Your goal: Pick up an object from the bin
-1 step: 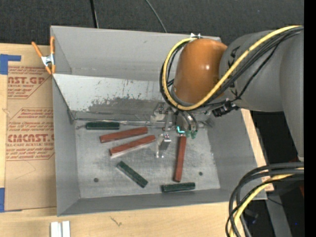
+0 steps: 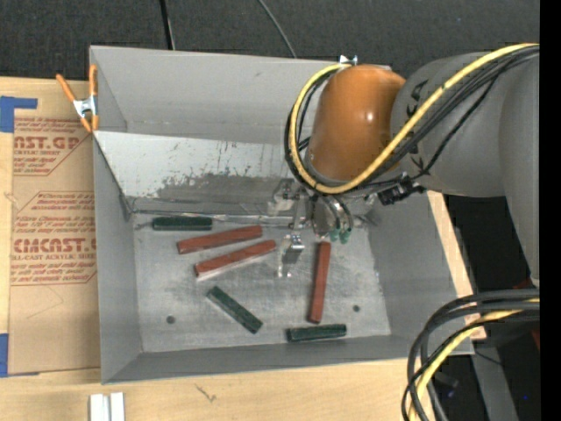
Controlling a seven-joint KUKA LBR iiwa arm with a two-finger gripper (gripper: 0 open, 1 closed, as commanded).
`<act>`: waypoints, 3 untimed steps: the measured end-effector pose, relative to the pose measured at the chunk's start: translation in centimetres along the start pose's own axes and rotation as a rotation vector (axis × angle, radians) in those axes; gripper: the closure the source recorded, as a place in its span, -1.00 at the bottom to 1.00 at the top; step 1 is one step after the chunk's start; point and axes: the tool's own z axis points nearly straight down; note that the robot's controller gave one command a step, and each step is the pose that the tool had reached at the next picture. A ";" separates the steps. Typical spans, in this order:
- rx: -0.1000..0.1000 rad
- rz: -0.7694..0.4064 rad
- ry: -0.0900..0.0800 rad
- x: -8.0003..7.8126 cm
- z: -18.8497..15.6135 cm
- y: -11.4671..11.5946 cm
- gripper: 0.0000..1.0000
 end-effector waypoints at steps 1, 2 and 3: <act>-0.001 0.051 -0.006 -1.0 6.4 2.9 -1.00; 0.001 0.053 -0.002 -0.9 8.1 3.5 -1.00; 0.000 0.105 0.001 -0.9 6.0 3.6 -1.00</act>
Offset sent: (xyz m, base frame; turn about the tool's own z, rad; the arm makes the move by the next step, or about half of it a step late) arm 0.0120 0.0442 -0.0413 -0.0210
